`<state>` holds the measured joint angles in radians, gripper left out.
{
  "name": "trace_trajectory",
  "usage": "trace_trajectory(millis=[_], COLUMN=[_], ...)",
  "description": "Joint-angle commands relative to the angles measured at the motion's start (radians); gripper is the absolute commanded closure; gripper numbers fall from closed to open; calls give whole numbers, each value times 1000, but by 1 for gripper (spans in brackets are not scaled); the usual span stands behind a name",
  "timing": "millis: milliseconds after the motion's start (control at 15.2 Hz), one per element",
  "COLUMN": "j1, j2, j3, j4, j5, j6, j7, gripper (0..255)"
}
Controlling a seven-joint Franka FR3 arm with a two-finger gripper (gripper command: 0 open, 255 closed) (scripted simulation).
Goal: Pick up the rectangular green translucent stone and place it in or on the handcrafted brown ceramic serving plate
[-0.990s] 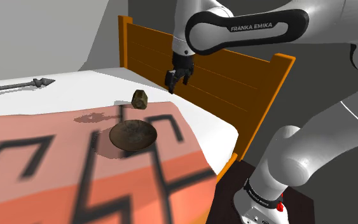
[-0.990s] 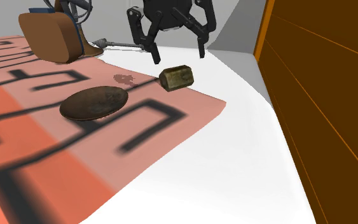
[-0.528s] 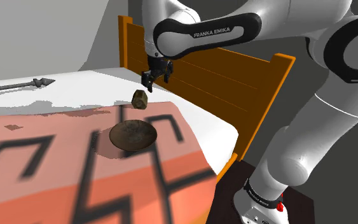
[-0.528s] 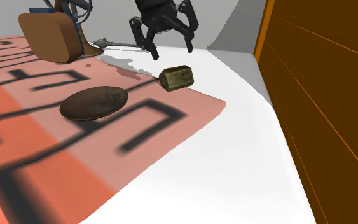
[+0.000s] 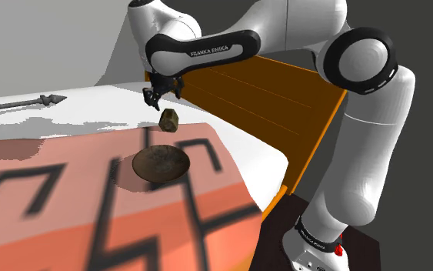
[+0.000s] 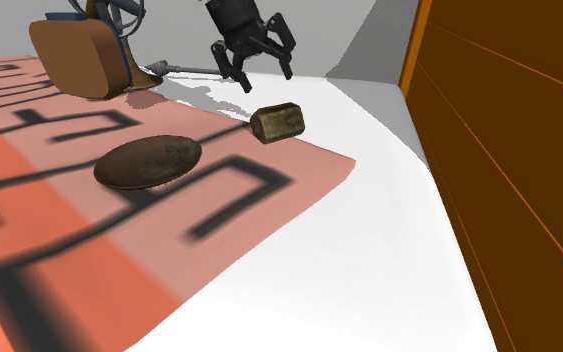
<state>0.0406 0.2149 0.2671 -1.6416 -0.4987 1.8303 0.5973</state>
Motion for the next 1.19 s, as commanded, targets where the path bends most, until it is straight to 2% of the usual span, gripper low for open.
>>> trace_trajectory(millis=[0, 396, 924, 990, 1122], j1=[7, -11, -11, -11, -11], j2=[43, 58, 58, 58, 58], j3=[-4, -17, -17, -17, -17], j4=[35, -23, -23, -23, -22], j5=[-22, -35, -35, -35, -35], j6=[0, 77, 77, 77, 76], j7=[16, 27, 27, 27, 27], gripper=[0, 0, 0, 255, 255])
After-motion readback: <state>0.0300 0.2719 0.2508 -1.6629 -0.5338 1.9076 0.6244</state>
